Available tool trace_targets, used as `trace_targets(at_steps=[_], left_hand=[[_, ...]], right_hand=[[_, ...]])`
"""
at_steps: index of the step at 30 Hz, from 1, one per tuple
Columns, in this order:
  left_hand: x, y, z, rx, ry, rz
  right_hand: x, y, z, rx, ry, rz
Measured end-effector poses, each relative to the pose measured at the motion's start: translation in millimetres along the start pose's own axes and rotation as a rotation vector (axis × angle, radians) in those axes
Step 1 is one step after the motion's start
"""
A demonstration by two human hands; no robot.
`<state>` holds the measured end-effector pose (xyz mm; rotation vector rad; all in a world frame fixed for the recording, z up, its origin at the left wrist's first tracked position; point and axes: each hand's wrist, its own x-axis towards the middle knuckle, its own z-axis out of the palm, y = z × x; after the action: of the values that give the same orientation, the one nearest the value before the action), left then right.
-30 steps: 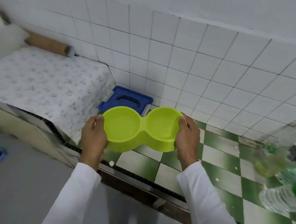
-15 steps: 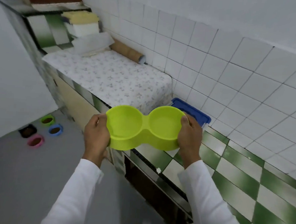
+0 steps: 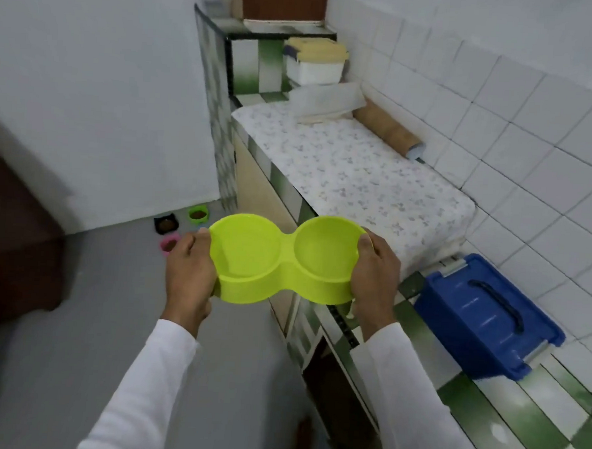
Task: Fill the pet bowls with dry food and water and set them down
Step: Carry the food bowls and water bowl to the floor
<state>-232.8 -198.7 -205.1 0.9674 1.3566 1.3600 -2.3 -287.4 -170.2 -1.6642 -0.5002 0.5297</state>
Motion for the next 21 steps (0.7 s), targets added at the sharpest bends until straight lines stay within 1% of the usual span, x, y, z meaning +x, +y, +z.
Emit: trace_targets(at_steps=[5,10,15,21], left_hand=[[37.0,-0.9,-25.9,0.011,0.097,0.03],[77.2,1.7,-39.5,0.053,0.243,0.041],[120.0,-0.4,-51.4,0.032,0.342,0.001],[164.6,2.8,-52.5,-0.006,0.411,-0.012]], right_hand=[[13.3,0.1,61.4,-0.026,-0.12,-0.037],[32.3,-6.9,124.6,-0.047,-0.257,-0.037],[60.3,-12.8,185.2,-0.049,-0.361,-0.066],[91.4,-20.0,247.7,-0.04,-0.452,-0.06]])
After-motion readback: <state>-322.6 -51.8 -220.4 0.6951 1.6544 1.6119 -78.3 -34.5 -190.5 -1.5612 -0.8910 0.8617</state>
